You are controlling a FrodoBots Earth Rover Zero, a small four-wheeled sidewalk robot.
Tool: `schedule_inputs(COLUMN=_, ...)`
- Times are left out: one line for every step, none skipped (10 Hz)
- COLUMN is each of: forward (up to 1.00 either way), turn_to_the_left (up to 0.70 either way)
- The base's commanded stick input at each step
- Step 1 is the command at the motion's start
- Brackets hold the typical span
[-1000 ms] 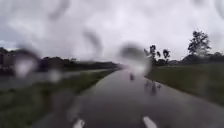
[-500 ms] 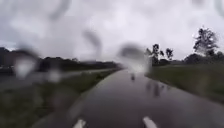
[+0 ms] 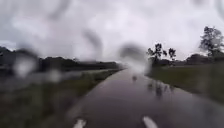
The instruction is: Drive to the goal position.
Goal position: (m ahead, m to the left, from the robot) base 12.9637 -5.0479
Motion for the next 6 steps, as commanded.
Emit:
schedule_inputs(forward=0.85, turn_to_the_left=0.0)
schedule_inputs(forward=0.85, turn_to_the_left=0.0)
schedule_inputs(forward=0.85, turn_to_the_left=0.0)
schedule_inputs(forward=0.85, turn_to_the_left=0.0)
schedule_inputs(forward=0.85, turn_to_the_left=0.0)
schedule_inputs(forward=0.85, turn_to_the_left=0.0)
